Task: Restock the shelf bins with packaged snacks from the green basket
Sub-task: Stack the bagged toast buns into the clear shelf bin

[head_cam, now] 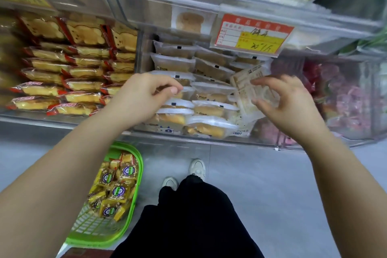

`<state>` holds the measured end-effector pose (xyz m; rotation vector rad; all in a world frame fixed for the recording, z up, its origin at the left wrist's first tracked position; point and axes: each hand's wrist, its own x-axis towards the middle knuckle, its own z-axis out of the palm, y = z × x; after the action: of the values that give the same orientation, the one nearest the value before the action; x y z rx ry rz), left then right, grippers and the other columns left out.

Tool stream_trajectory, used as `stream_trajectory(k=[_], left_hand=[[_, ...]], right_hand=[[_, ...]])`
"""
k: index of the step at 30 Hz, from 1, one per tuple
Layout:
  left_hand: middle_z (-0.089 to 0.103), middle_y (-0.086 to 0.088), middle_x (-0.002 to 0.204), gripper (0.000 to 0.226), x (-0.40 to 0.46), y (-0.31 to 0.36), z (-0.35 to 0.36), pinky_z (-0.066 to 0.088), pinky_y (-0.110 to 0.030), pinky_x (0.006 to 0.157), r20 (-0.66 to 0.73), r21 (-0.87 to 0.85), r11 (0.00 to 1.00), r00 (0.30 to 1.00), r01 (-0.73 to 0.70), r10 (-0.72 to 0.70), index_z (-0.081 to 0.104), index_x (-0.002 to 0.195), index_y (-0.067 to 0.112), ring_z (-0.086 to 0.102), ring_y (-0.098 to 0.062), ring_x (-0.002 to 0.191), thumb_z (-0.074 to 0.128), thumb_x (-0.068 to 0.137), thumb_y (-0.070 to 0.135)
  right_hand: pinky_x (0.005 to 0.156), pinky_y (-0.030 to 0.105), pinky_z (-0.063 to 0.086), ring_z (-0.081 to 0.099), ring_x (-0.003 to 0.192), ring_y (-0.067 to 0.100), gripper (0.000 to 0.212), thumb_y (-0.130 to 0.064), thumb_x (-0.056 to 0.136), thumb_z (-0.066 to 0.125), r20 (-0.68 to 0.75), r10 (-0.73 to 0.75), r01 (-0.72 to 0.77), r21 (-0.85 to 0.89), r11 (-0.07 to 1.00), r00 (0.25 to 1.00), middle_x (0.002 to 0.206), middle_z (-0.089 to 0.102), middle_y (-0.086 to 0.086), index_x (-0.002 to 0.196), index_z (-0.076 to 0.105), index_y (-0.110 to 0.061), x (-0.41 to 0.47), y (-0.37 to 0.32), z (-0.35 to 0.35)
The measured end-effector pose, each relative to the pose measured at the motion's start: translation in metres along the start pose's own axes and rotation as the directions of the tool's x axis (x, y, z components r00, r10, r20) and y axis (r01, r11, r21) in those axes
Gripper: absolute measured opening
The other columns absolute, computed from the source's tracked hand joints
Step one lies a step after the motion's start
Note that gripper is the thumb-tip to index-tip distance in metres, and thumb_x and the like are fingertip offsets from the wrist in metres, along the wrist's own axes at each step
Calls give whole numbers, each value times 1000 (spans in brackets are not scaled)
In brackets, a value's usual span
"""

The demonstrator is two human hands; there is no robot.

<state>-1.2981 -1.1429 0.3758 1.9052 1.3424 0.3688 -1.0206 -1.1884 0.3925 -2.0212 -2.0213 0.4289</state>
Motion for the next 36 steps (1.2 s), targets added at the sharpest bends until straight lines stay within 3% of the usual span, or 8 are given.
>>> stream_trajectory(k=[4,9,15,19,23,27,31,36], left_hand=[[62,22,95,19,22,25,23,36,-4,71,129,-22,997,989,-71,73,65,104,35,52,15,86,55,91,25],[67,14,97,28,44,51,56,38,1,74,203,-30,991,970,-130,134,65,109,27,57,12,88,67,83,19],[43,3,140,83,60,62,76,28,-17,95,116,51,986,981,-160,153,32,141,25,40,-11,124,75,72,40],[53,29,106,36,61,68,80,36,0,77,104,-214,967,981,-138,163,51,101,39,50,20,90,72,73,47],[63,24,95,24,58,66,86,46,-10,76,242,-219,974,963,-62,116,58,88,33,55,16,91,72,74,45],[67,5,112,37,60,66,95,45,-27,84,415,144,965,898,-220,143,62,113,21,60,-12,101,71,78,26],[63,4,105,35,71,62,93,37,-18,78,157,91,990,983,-111,96,64,108,19,57,-14,97,52,82,-1],[62,-8,114,29,80,69,108,33,-26,71,171,375,917,982,-135,75,59,118,19,54,-26,101,54,89,22]], right_hand=[[91,46,35,47,110,38,81,-30,59,84,294,-33,125,-300,946,955,129,49,18,132,50,-21,-10,28,-4],[78,41,40,59,95,35,55,-4,67,69,112,-170,199,-370,907,979,121,60,16,120,61,-16,-8,38,7],[74,22,46,60,80,9,17,-15,84,62,-181,-81,120,211,970,980,87,69,-7,100,69,-19,-8,36,-18],[51,10,40,53,51,-4,11,-20,85,63,-52,136,-64,683,728,989,59,63,-17,81,63,-31,-10,39,-40],[42,12,34,43,40,-3,13,-25,87,63,98,182,-205,586,784,978,48,56,-14,75,61,-30,-8,45,-36],[54,17,39,52,58,1,11,-28,88,60,123,159,-191,312,931,980,73,69,-4,87,68,-21,-5,45,-27],[65,29,42,58,74,20,21,-30,89,57,106,153,-164,111,980,983,80,70,7,92,70,-14,-9,46,-25],[67,31,37,44,76,19,19,-29,89,57,147,103,-110,38,993,984,65,41,-7,94,66,-14,-15,41,-15]])
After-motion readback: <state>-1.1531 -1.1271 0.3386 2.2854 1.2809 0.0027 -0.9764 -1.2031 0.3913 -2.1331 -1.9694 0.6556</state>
